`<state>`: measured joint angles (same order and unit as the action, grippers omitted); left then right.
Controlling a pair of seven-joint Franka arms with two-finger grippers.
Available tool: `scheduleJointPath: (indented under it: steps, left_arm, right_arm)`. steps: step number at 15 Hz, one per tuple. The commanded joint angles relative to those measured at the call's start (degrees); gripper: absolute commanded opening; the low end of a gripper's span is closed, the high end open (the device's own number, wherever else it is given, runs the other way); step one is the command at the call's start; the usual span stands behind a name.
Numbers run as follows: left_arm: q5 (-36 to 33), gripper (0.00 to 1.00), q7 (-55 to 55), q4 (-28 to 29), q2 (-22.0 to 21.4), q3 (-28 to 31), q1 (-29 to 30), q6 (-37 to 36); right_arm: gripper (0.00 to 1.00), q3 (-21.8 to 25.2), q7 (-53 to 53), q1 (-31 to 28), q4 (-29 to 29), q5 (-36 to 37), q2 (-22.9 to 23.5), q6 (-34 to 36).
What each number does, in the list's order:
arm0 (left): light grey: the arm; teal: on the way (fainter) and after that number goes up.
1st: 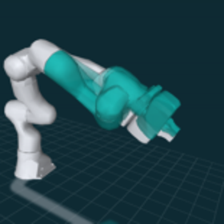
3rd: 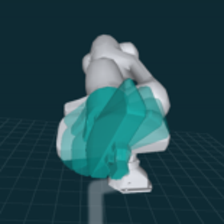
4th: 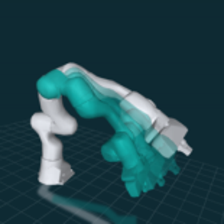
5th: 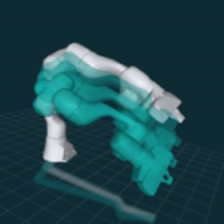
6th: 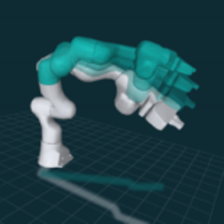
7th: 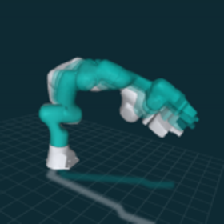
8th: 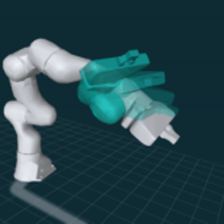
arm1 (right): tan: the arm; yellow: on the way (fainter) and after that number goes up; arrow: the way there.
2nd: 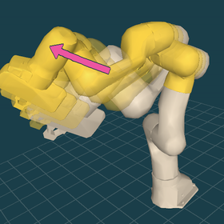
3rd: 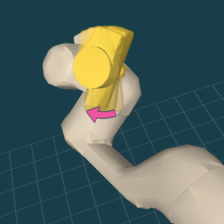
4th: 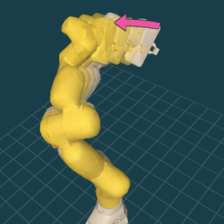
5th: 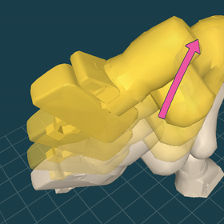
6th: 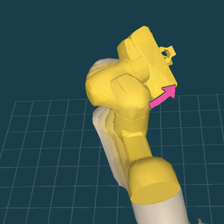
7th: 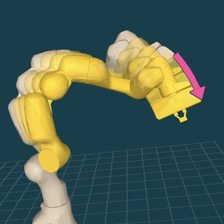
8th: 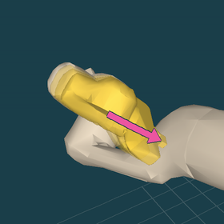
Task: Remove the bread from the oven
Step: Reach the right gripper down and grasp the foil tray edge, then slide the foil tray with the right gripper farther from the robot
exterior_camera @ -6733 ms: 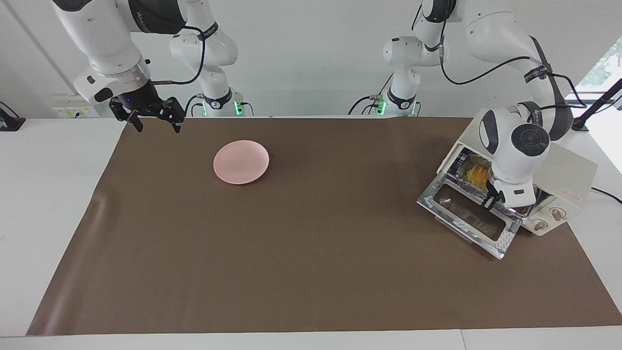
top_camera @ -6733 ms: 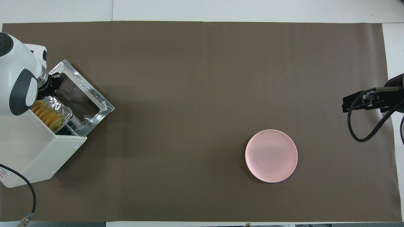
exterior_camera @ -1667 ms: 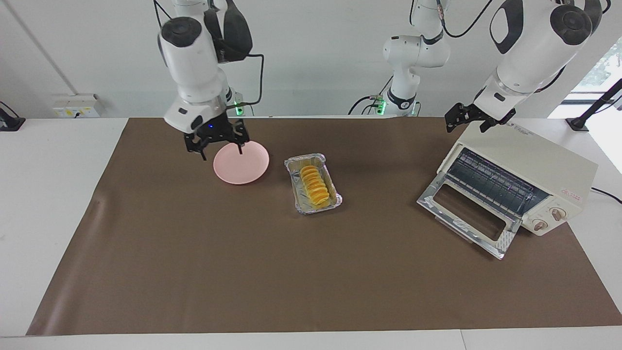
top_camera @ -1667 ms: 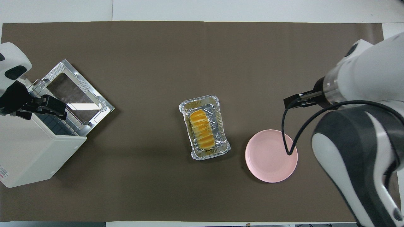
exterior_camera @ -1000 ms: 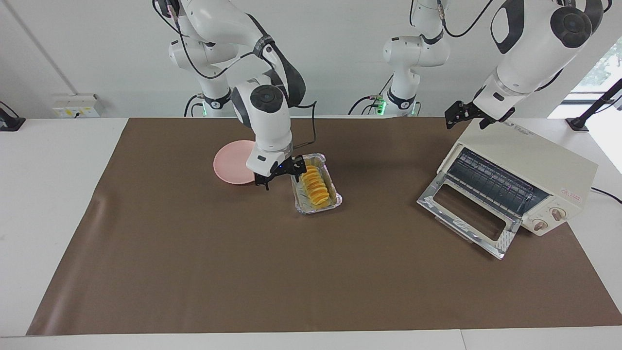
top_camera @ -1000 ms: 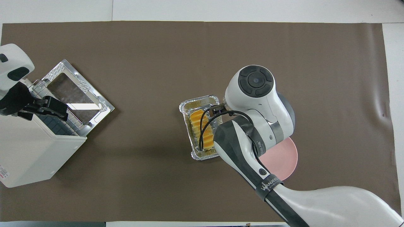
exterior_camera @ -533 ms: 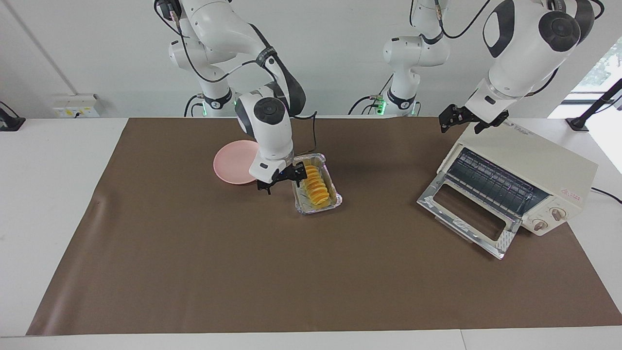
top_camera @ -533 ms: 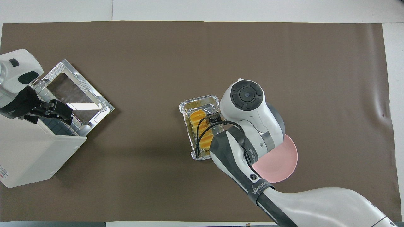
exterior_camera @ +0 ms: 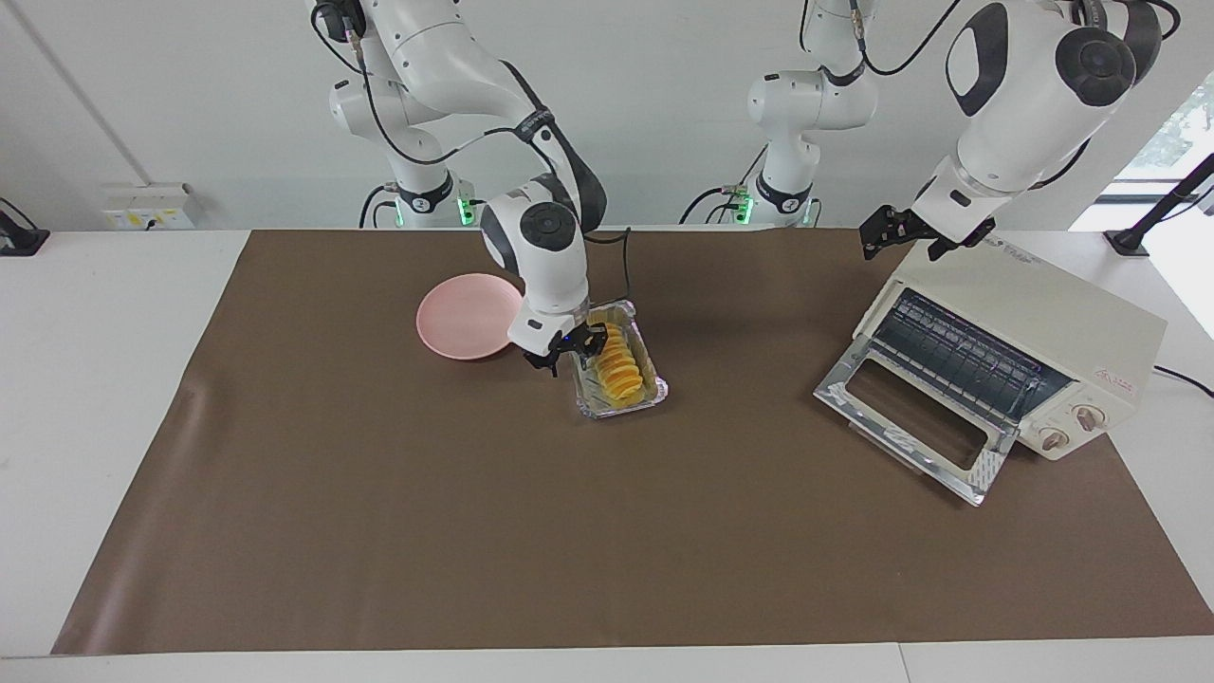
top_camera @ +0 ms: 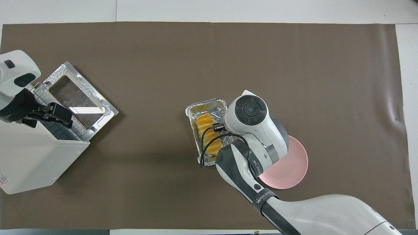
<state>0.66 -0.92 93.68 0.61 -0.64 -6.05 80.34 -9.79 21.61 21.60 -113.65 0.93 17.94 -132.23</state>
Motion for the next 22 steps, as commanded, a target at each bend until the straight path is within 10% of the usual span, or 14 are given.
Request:
scheduleJointPath:
  steps: [1, 8, 12, 22]
  left_arm:
    - [-1.01, 1.00, 0.39, 0.71, -1.05, -0.32, 0.68, 0.96]
    - [-1.01, 1.00, 0.39, 0.71, -1.05, -0.24, 0.68, 0.96]
    - [-1.01, 1.00, 0.39, 0.71, -1.05, -0.24, 0.68, 0.96]
    - [-1.01, 1.00, 0.39, 0.71, -1.05, -0.24, 0.68, 0.96]
  right_arm:
    - [0.05, -0.05, 2.82, 0.02, -2.54, -0.67, -0.97, -3.03]
    - [0.00, 0.04, 0.05, -4.79, 2.27, -1.02, -3.16, 4.23]
    - [0.00, 0.39, -21.22, -18.75, 6.16, -17.69, -4.05, 12.61]
    - [0.00, 0.83, -22.84, -28.10, -0.69, -17.63, -2.12, 2.25]
